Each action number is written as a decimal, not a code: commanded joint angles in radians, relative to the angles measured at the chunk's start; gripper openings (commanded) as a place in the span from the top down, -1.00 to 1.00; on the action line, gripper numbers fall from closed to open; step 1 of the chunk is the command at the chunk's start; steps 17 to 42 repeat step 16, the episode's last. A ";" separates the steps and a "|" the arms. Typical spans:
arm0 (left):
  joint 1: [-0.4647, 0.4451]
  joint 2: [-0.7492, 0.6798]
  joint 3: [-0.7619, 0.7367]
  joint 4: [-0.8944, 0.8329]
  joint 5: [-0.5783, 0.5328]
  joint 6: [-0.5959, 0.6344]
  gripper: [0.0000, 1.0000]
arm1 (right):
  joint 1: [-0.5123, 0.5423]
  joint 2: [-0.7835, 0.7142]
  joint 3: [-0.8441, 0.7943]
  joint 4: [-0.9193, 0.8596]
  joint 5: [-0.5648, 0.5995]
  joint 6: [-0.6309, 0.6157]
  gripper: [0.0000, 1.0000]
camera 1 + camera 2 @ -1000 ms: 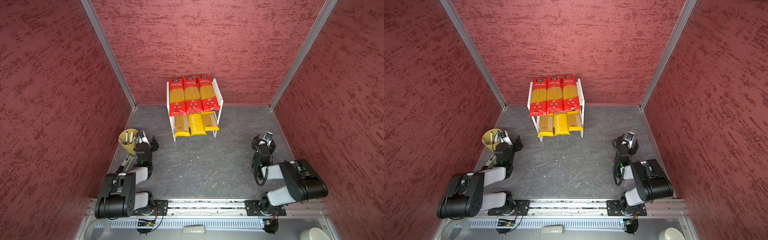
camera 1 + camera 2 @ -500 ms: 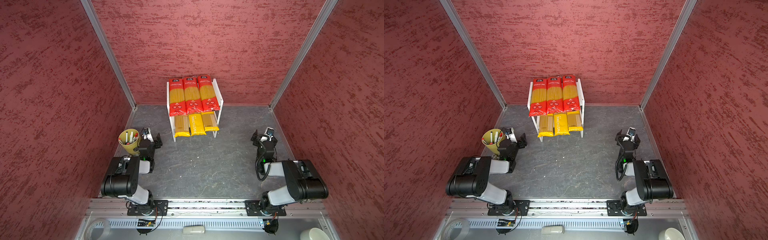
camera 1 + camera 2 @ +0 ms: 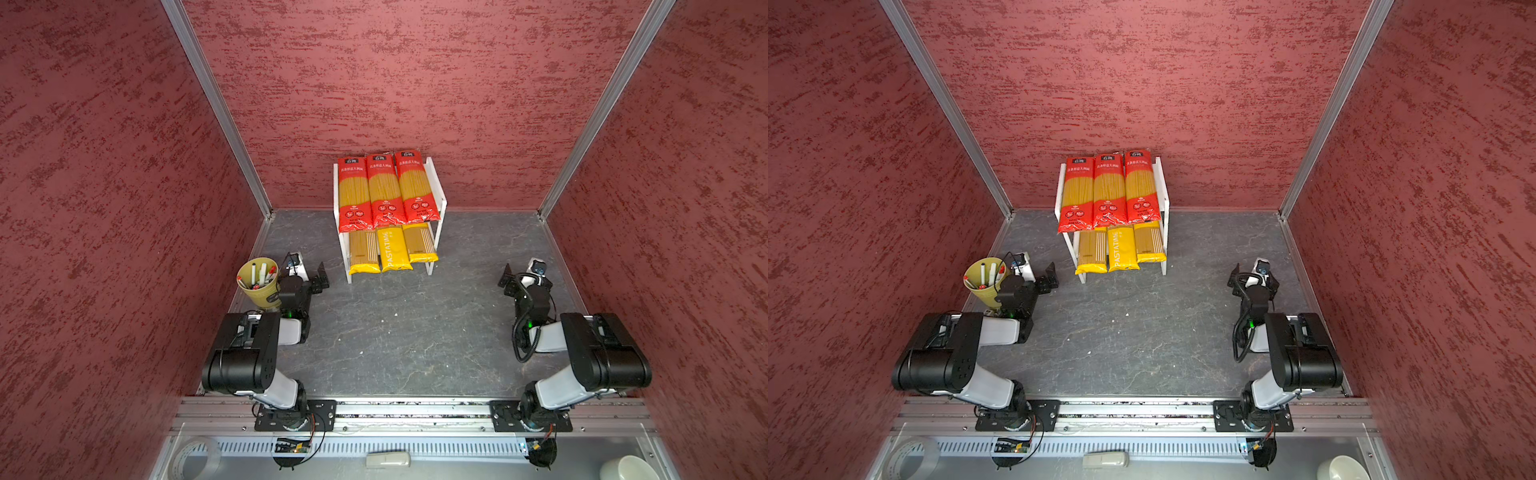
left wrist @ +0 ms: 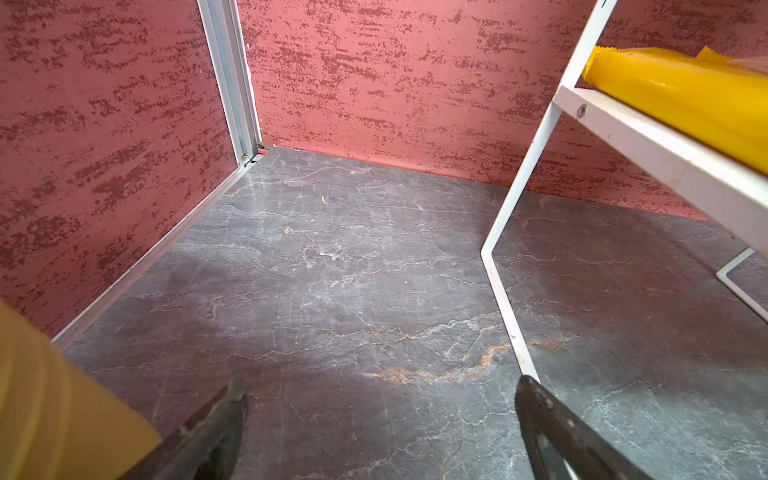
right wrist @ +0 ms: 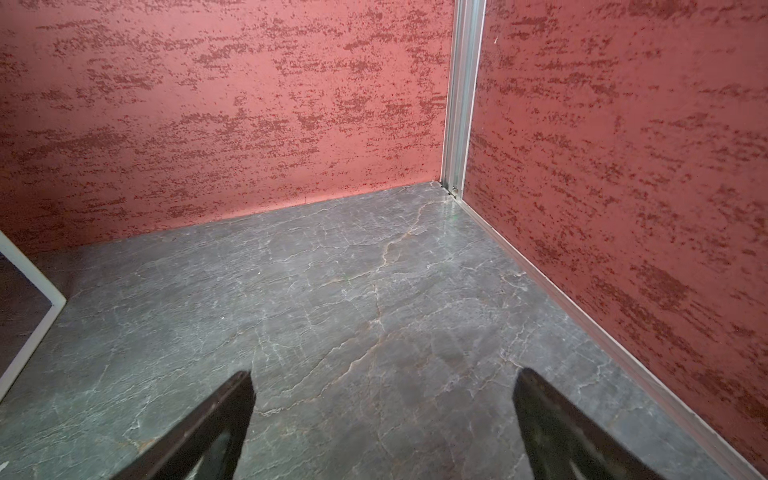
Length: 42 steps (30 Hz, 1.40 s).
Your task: Place and organize the pasta boxes and bags onto the shelf
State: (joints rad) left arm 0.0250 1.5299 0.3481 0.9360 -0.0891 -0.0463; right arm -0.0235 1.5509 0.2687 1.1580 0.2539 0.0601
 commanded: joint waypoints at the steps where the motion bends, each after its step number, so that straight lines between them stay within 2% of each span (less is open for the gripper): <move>1: -0.011 0.006 0.013 -0.009 -0.015 0.017 -0.99 | -0.005 -0.001 -0.005 0.036 -0.018 0.007 -0.98; 42: -0.025 0.007 0.015 -0.009 -0.021 0.034 -0.99 | -0.005 0.000 -0.005 0.038 -0.018 0.006 -0.97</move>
